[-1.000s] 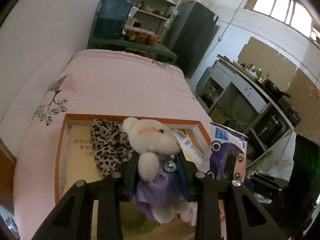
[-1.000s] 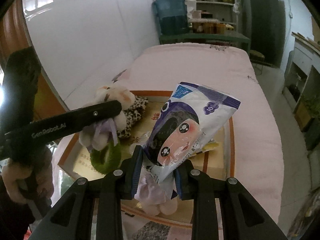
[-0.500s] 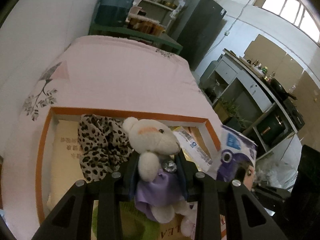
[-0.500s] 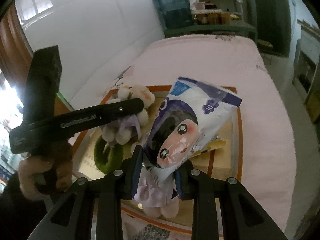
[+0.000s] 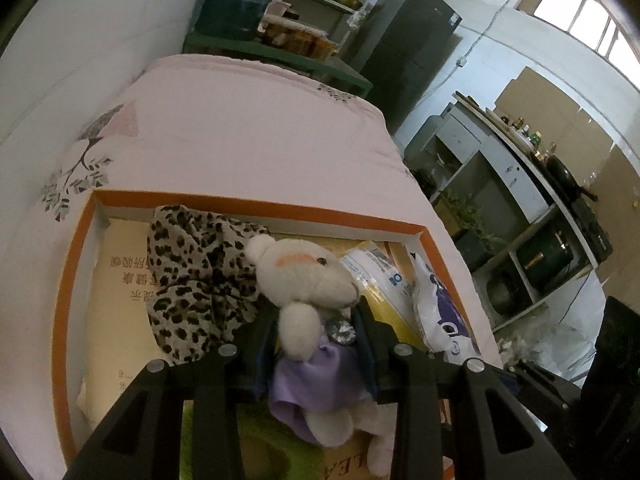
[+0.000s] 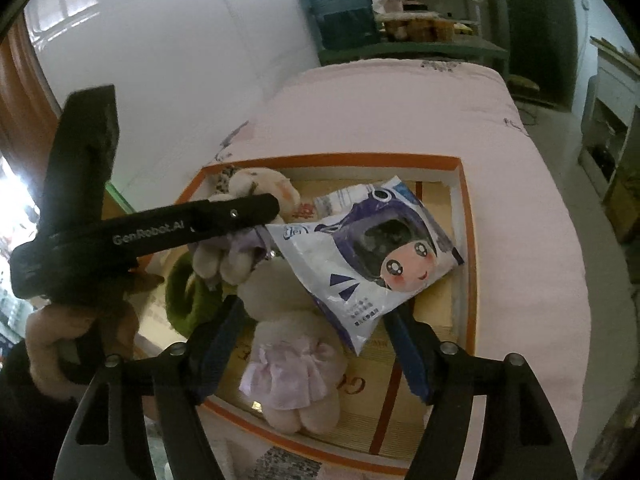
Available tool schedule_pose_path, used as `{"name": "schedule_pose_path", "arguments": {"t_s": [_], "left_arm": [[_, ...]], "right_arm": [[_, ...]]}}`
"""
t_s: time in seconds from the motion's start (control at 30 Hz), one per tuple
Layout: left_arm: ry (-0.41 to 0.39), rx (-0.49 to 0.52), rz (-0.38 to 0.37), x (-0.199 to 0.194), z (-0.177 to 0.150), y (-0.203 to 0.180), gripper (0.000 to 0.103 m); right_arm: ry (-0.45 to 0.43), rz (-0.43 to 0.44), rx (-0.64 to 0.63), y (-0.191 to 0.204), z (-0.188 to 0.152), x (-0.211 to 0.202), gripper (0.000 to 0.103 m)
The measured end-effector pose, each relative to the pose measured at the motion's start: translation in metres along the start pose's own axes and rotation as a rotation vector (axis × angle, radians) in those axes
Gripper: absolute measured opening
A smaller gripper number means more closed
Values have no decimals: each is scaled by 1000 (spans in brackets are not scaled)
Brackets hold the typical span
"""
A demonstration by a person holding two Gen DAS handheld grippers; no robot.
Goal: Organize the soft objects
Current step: 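Open the right gripper to drop the cartoon pack while the left gripper releases the teddy bear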
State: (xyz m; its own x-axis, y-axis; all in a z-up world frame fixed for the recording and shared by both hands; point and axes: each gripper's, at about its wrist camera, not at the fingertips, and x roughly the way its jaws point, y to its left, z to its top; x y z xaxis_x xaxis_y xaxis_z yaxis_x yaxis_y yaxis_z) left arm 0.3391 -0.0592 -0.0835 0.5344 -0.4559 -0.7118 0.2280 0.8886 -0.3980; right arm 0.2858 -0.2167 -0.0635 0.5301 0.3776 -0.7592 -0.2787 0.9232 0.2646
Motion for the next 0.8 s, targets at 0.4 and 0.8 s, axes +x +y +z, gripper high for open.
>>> {"name": "schedule_pose_path", "arguments": {"t_s": [0.4,0.8], "left_arm": [[-59,19,-5,-29,-8,-10,63],[-141,113,23,-74,-25,-32,63]], "right_arm": [[37,2,28,1,-20,-4,74],[9,1,44,10,-37,-25,74]]}}
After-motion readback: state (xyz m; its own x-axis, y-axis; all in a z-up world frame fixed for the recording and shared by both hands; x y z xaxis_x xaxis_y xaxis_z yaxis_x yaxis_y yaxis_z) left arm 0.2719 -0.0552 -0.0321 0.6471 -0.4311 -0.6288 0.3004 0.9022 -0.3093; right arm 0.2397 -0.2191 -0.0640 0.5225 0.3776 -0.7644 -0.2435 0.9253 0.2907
